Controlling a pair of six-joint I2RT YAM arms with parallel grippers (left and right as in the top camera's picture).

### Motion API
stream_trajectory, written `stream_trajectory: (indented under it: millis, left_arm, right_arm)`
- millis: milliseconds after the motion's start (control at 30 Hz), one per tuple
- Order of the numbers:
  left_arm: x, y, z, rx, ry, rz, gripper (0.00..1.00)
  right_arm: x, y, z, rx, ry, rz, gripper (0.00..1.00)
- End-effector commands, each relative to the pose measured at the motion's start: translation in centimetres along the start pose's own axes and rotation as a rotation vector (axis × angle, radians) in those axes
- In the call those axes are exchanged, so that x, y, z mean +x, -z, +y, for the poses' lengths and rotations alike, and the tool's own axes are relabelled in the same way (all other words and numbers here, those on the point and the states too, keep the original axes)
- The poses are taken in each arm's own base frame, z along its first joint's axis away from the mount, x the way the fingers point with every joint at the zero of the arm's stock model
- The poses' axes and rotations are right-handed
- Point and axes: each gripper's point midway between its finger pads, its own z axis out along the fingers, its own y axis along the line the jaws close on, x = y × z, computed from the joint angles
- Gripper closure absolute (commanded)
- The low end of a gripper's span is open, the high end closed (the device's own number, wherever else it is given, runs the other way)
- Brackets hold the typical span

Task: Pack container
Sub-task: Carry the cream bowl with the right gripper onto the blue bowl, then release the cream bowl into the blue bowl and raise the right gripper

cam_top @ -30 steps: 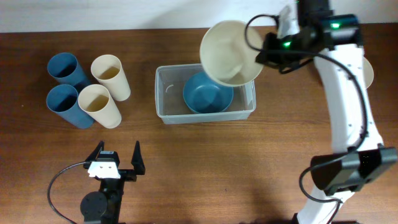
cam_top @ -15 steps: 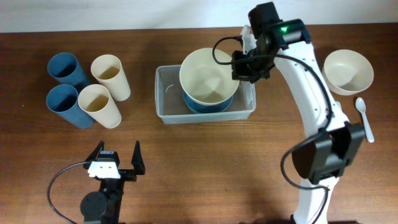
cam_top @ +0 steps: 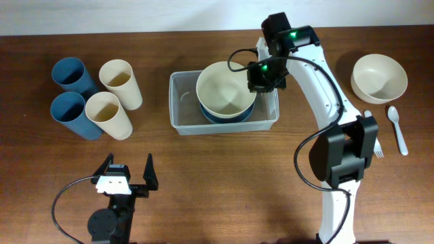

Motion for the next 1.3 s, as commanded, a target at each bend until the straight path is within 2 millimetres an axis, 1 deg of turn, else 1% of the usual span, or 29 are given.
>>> stream_trajectory:
  millis: [0,167,367,467,600,633,700,800,867,900,967,1033,1100,1200,1267]
  left_arm:
    - [0.1,0.0,-0.1,0.002,-0.016,-0.001,0.0]
    - [0.1,0.0,-0.1,0.002,-0.016,-0.001,0.0]
    - [0.1,0.0,-0.1,0.002,-0.016,-0.001,0.0]
    - [0.1,0.0,-0.1,0.002,-0.016,-0.001,0.0]
    - [0.1,0.0,-0.1,0.002,-0.016,-0.001,0.0]
    - [0.1,0.0,-0.1,0.002,-0.016,-0.001,0.0]
    - [0.1,0.0,-0.1,0.002,-0.016,-0.001,0.0]
    - [0.1,0.0,-0.1,0.002,-0.016,-0.001,0.0]
    - [0.1,0.0,-0.1,0.002,-0.016,-0.001,0.0]
    - [0.1,0.0,-0.1,0.002,-0.016,-0.001,0.0]
    - [0.1,0.0,-0.1,0.002,-0.016,-0.001,0.0]
    - [0.1,0.0,-0.1,0.002,-0.016,-0.001,0.0]
    - [0.1,0.0,-0.1,0.002,-0.016,-0.001,0.0]
    - [0.1,0.0,-0.1,0.002,-0.016,-0.001,0.0]
    - [0.1,0.0,-0.1,0.002,-0.016,-0.001,0.01]
  right_arm:
    - [0.0,-0.8,-0.3,0.003,0.002,0.012,0.96]
    - [0.0,-1.2,-0.4,0.006,0.0,0.02,0.96]
    - [0.1,-2.5,-0.9,0.012,-0.008,0.045,0.96]
    - [0.1,-2.8,-1.0,0.013,-0.01,0.049,0.95]
    - [0.1,-2.8,-1.0,0.013,-0.01,0.048,0.91]
    - [0.1,-2.8,-1.0,0.013,-0.01,0.048,0.9]
    - [0.1,-2.8,-1.0,0.014,-0.011,0.048,0.85]
    - [0.0,-2.7,-1.0,0.013,-0.01,0.047,0.73]
    - [0.1,-2.7,-1.0,0.013,-0.011,0.047,0.68]
    - [0.1,-2.7,-1.0,0.013,-0.011,0.048,0.67]
    - [0.1,-2.7,-1.0,0.012,-0.01,0.047,0.67]
    - [-0.1,-2.2,-0.8,0.011,-0.009,0.042,0.67]
    - [-0.4,-1.1,-0.5,0.008,-0.007,0.029,0.66]
    - [-1.4,1.8,0.2,-0.002,0.0,-0.024,0.63]
    - [-2.4,4.5,0.5,-0.012,0.002,-0.078,0.59]
